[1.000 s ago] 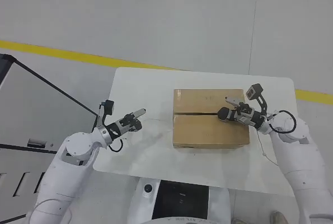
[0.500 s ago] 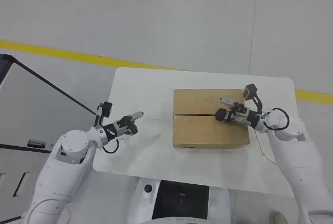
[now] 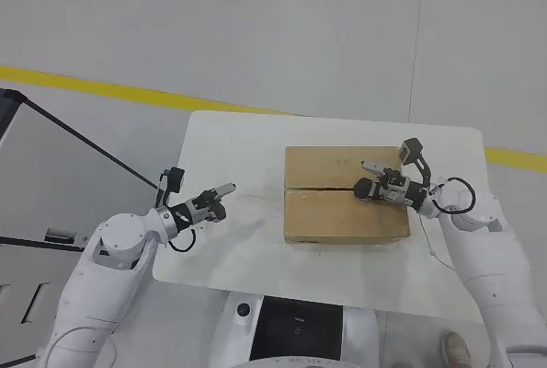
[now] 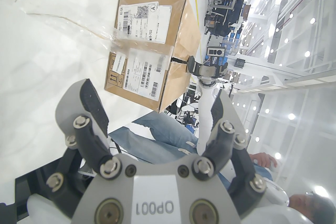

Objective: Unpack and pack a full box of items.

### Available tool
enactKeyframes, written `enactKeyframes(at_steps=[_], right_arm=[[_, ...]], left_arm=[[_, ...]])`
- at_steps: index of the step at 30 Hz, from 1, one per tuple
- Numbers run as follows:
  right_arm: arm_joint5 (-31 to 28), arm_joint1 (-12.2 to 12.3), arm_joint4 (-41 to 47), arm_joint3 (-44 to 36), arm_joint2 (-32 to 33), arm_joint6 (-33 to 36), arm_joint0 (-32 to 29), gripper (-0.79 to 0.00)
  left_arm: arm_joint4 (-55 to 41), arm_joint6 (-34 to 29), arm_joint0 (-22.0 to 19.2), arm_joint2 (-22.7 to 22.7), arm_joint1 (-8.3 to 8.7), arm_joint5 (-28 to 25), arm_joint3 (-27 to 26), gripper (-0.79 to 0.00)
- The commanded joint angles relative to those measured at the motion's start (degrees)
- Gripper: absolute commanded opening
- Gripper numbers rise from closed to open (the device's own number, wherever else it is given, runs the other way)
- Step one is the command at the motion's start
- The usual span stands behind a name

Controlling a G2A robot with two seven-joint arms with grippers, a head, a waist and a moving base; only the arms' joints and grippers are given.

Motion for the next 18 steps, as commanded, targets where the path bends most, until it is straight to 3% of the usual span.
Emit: enactKeyframes(at_steps=[1, 8, 10, 12, 18], right_arm=[[0.1, 0.0, -0.1, -0.2, 0.1, -0.7, -0.1, 0.0], [-0.2, 0.5, -2.4, -1.7, 0.8, -2.4, -0.4, 0.0], [-0.2, 0.5, -2.7, -2.1, 0.6, -3.2, -0.8, 0.0], [-0.3, 0.5, -2.7, -2.3, 0.3, -3.6, -1.0, 0.0], [-0.3, 0.5, -2.6, -2.2, 0.2, -3.8, -1.0, 0.0]], left_arm=[[-2.0, 0.7, -0.2, 1.0, -0.27, 0.3, -0.8, 0.0], [-15.1, 5.3, 0.6, 4.9, -1.77, -1.8, 2.8, 0.0], [-19.7, 9.5, 0.7, 5.7, -2.43, -3.0, 5.1, 0.0], [-26.8, 10.1, 0.2, 7.6, -3.12, 0.5, 7.0, 0.0], [-26.5, 9.5, 0.0, 8.1, -3.13, 1.0, 7.0, 0.0]])
